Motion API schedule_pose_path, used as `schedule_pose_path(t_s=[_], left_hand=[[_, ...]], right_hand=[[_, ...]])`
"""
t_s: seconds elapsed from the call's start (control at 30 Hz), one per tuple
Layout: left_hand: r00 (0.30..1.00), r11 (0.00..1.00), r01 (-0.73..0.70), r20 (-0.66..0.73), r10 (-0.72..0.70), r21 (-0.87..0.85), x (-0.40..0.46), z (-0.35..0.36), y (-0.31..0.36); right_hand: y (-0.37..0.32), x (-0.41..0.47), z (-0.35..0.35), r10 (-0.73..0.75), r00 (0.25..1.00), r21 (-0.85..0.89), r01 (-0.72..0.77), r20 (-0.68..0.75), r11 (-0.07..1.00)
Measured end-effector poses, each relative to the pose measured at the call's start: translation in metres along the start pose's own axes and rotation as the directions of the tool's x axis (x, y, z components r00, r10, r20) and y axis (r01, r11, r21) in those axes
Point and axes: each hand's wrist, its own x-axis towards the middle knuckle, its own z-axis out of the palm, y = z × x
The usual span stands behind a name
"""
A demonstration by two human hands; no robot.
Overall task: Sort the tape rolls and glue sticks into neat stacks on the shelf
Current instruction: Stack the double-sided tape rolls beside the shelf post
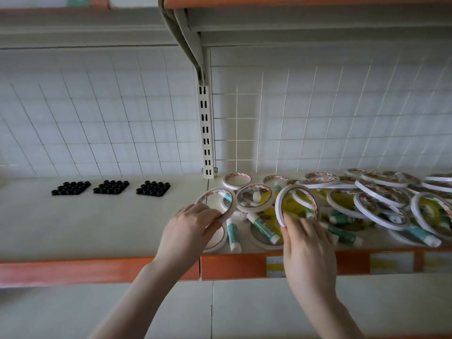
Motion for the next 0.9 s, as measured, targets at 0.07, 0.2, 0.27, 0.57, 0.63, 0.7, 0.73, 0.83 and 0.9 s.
schedule_pose_path(t_s=[0.07,0.2,0.27,0.57,0.63,0.7,0.73,0.83,0.9], left_hand=[[0.999,0.999,0.032,-0.012,-0.032,0.014,-0.007,-0.011,-0.004],[0.996,0.994,0.077,-0.039,-0.074,0.082,-0.027,-0.033,-0.02],[0.994,0.989,0.098,-0.051,-0.093,0.113,-0.035,-0.047,-0.031],[0.98,0.947,0.183,-0.122,-0.156,0.262,-0.083,-0.123,-0.105],[0.98,0.942,0.183,-0.133,-0.151,0.28,-0.097,-0.143,-0.127],[0.982,0.937,0.176,-0.123,-0.145,0.301,-0.113,-0.163,-0.152],[0.983,0.933,0.168,-0.123,-0.135,0.318,-0.121,-0.173,-0.166],[0.981,0.927,0.179,-0.126,-0.145,0.33,-0.144,-0.204,-0.21],[0.98,0.924,0.183,-0.134,-0.145,0.335,-0.158,-0.224,-0.241]], right_hand=[[-0.005,0.002,0.004,-0.032,0.999,0.006,0.032,0.003,0.999],[-0.024,0.003,0.017,-0.099,0.995,0.077,0.1,-0.019,0.992],[-0.038,0.005,0.021,-0.138,0.989,0.112,0.143,-0.046,0.983],[-0.129,0.012,0.03,-0.265,0.964,0.185,0.257,0.019,0.948],[-0.158,0.012,0.034,-0.292,0.956,0.21,0.279,0.032,0.937],[-0.192,0.009,0.038,-0.306,0.951,0.23,0.289,0.04,0.929],[-0.21,0.008,0.04,-0.31,0.95,0.234,0.292,0.044,0.927],[-0.267,0.003,0.048,-0.327,0.944,0.262,0.304,0.048,0.916],[-0.306,0.001,0.053,-0.338,0.939,0.277,0.311,0.056,0.909]])
